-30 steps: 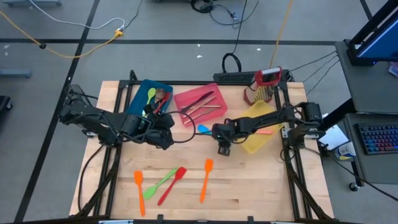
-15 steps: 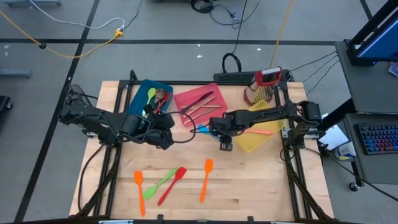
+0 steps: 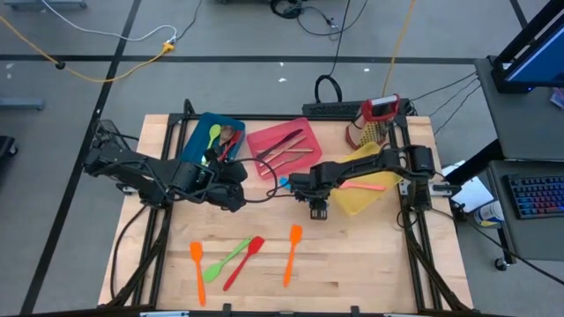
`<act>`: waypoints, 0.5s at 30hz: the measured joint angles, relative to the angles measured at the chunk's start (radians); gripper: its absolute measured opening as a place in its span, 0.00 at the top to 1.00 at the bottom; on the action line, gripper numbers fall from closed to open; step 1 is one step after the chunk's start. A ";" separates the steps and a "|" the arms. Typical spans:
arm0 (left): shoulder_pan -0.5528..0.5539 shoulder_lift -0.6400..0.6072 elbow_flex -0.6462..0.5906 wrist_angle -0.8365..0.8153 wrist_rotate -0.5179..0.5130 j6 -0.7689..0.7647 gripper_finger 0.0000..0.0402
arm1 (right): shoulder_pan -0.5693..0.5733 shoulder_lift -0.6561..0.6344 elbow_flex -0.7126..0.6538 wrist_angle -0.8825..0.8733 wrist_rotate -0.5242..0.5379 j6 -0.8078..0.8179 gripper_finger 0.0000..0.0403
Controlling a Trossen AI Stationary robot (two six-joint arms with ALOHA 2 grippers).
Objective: Pick & Place Kitchen Items
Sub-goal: Put the blue spatula into the yellow bin
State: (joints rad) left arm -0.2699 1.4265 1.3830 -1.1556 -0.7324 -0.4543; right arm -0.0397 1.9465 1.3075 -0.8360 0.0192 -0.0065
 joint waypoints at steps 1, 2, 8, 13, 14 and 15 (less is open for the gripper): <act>0.000 0.000 0.000 -0.001 0.000 0.000 0.66 | -0.003 0.000 0.000 -0.002 -0.014 0.001 0.62; 0.000 0.000 0.000 0.000 0.000 0.000 0.66 | -0.006 0.000 0.000 0.000 -0.019 0.001 0.62; 0.000 0.000 0.000 0.000 0.001 -0.004 0.66 | -0.007 -0.011 -0.003 -0.010 -0.021 0.008 0.64; 0.000 0.000 0.000 0.000 0.001 -0.005 0.66 | 0.021 -0.012 -0.004 -0.102 -0.018 0.027 0.73; 0.000 0.000 0.000 0.000 0.001 -0.006 0.66 | 0.032 -0.012 -0.004 -0.114 -0.018 0.029 0.75; 0.000 0.000 0.000 0.000 0.001 -0.008 0.66 | 0.045 -0.012 -0.005 -0.124 -0.016 0.034 0.77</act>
State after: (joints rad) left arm -0.2695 1.4265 1.3830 -1.1559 -0.7311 -0.4620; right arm 0.0049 1.9347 1.3022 -0.9599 0.0036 0.0273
